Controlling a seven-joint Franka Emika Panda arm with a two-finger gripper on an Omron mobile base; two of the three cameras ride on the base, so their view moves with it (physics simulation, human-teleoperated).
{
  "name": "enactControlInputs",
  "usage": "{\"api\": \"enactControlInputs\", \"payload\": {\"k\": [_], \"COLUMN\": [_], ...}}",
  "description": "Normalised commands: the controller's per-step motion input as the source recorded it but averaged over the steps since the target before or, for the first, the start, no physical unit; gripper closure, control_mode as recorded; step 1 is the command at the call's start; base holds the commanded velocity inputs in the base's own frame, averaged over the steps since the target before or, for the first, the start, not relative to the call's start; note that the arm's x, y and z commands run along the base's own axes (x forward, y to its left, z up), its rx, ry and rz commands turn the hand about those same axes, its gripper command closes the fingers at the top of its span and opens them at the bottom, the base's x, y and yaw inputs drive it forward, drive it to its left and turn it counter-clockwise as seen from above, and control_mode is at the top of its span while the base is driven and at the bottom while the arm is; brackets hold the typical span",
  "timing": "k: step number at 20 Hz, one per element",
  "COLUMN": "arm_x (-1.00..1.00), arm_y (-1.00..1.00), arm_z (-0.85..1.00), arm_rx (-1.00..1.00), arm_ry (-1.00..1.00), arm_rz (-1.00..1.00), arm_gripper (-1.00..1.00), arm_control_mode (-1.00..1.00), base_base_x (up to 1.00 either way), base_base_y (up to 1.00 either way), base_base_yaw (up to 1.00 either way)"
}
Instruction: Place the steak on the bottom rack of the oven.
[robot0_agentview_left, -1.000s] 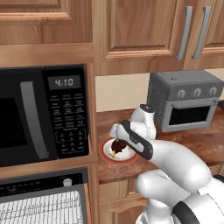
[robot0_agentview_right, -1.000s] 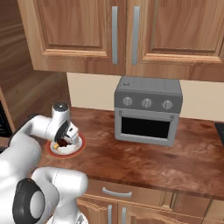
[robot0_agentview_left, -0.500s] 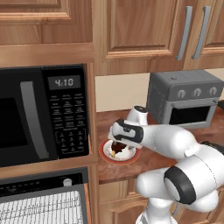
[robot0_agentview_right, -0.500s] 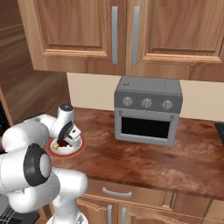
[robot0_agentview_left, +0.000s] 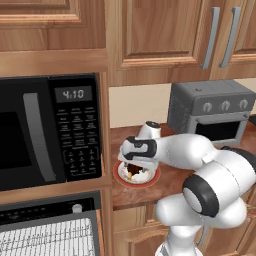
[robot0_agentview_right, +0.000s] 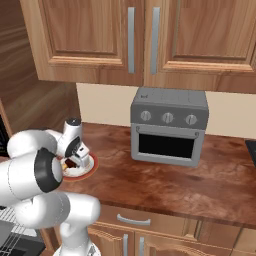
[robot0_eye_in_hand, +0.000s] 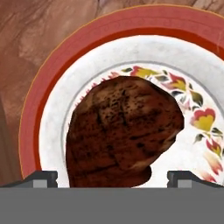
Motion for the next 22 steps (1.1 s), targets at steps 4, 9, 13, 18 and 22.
{"api": "enactControlInputs", "payload": {"k": [4, 9, 13, 18, 22], "arm_x": [0.00, 0.00, 0.00, 0.00, 0.00], "arm_y": [0.00, 0.01, 0.00, 0.03, 0.06], "arm_z": [-0.32, -0.31, -0.14, -0.19, -0.13], "arm_rx": [0.00, 0.00, 0.00, 0.00, 0.00], "arm_ry": [0.03, 0.03, 0.01, 0.00, 0.00], "arm_rz": [-0.01, 0.00, 0.00, 0.00, 0.00], "arm_gripper": [-1.00, -1.00, -1.00, 1.00, 1.00], "arm_control_mode": [-1.00, -1.00, -1.00, -1.00, -1.00], "base_base_x": [0.00, 0.00, 0.00, 0.00, 0.00], "base_base_y": [0.00, 0.00, 0.00, 0.00, 0.00], "base_base_yaw": [0.00, 0.00, 0.00, 0.00, 0.00]}}
